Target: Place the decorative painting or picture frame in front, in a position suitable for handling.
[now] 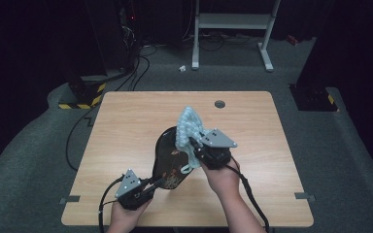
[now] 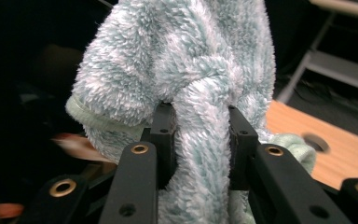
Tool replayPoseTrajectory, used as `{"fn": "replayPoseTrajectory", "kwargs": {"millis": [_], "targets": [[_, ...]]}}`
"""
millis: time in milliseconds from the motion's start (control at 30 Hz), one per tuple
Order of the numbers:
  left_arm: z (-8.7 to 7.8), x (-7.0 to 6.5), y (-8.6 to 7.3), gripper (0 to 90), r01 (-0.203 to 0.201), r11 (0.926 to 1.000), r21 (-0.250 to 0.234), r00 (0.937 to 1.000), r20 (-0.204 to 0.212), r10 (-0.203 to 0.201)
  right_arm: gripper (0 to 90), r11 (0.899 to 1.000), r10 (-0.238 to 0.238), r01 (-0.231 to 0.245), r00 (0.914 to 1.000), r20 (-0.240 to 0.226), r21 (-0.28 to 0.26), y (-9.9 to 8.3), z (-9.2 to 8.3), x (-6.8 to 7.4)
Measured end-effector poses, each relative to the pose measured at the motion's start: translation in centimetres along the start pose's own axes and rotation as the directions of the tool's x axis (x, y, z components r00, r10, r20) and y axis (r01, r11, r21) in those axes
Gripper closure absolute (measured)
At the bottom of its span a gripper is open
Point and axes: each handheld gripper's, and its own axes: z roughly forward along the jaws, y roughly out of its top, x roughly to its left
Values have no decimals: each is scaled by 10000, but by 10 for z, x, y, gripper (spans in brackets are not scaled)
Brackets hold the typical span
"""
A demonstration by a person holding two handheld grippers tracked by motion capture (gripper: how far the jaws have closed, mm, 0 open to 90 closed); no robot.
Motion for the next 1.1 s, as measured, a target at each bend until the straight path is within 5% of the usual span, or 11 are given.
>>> {"fn": "replayPoseTrajectory", "kwargs": {"millis": [133,267,433,600,833,1100], "targets": [[0,0,0,774,-49,10000,4,10000,-24,49,699,9974,-533,504,9970,-564,-513,8,-11,26],[0,0,0,774,-31,10000,-8,10000,-26,31,698,9908,-1101,984,9853,-1309,-925,15,-21,59],[1,0,0,774,-71,10000,-9,10000,-28,71,698,9857,-1489,1347,9775,-1494,-1011,17,-22,73],[1,0,0,775,-54,10000,-11,10000,-11,54,699,9888,-1274,1156,9831,-1312,-941,17,-18,60],[1,0,0,773,-45,10000,-19,10000,0,45,700,9968,-598,573,9972,-444,-552,19,-4,21],[1,0,0,772,-105,9999,-10,9999,-14,105,700,9993,304,-313,9984,472,193,5,16,-19]]}}
